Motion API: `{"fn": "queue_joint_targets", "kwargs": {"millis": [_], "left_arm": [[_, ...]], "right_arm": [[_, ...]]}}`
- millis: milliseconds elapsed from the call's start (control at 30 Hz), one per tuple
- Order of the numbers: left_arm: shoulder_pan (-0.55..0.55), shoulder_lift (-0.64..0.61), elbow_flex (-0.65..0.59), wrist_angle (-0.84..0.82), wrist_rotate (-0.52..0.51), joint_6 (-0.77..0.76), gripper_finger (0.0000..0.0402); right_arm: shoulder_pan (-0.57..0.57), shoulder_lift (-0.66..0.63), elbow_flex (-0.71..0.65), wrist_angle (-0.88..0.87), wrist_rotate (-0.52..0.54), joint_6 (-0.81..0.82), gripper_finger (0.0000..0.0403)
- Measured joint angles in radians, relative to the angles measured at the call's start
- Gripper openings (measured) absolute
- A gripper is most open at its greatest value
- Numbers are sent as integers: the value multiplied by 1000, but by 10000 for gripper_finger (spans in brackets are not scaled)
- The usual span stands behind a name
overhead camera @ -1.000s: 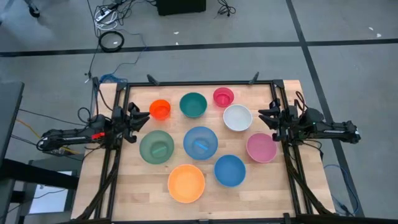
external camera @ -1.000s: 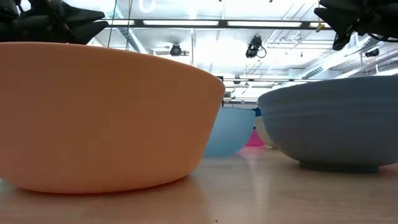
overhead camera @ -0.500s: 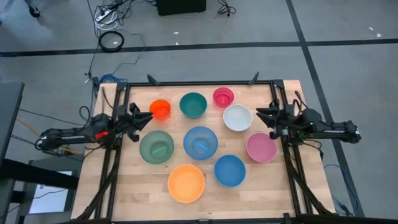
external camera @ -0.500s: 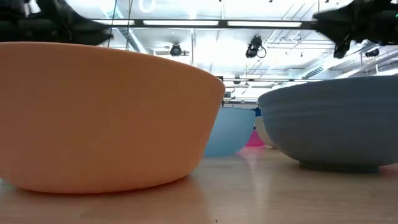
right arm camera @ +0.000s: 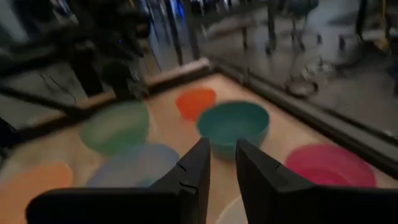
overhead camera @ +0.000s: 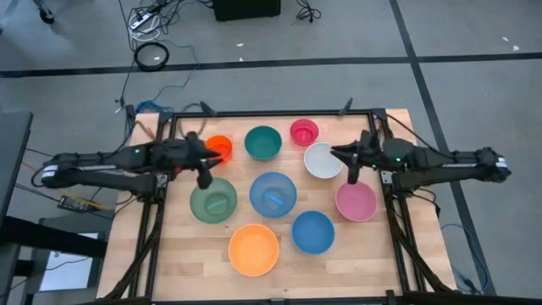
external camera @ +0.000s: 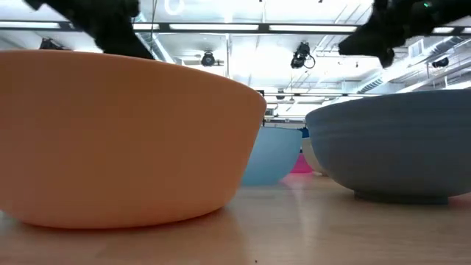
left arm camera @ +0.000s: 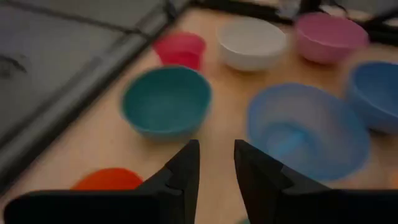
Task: Nest bowls inside each other
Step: Stack the light green bowl on top of the light blue bowl
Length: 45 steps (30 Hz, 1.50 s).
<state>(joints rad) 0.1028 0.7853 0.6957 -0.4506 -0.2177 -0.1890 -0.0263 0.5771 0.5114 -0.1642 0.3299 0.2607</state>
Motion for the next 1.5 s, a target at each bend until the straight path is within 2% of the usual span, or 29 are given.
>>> {"fn": "queue_joint_targets", "kwargs": {"millis": [133, 267, 433, 533, 800, 933, 1133, 1333, 1500], "left_arm": [[0, 126, 69, -77, 140, -40, 118], [0, 215, 106, -272, 192, -75, 137], [-23, 272, 109, -355, 281, -95, 169], [-44, 277, 111, -432, 267, -86, 184], [-51, 276, 110, -705, 111, -84, 193], [-51, 276, 109, -721, 55, -60, 193], [-51, 276, 65, -690, 46, -50, 193], [-51, 273, 19, -633, 62, -51, 193], [-51, 273, 19, -567, 147, -59, 193]], "right_arm": [[14, 125, 110, -20, -46, -15, 92], [21, 204, 173, -36, -45, -26, 129], [22, 245, 209, -37, -45, -26, 178], [25, 248, 212, -38, -45, -25, 207], [27, 247, 212, -40, -45, -2, 253], [27, 247, 212, -31, -59, -2, 258], [48, 247, 212, 20, -112, 0, 253], [79, 247, 212, 20, -115, 8, 252], [91, 247, 212, 20, -114, 9, 249]]}}
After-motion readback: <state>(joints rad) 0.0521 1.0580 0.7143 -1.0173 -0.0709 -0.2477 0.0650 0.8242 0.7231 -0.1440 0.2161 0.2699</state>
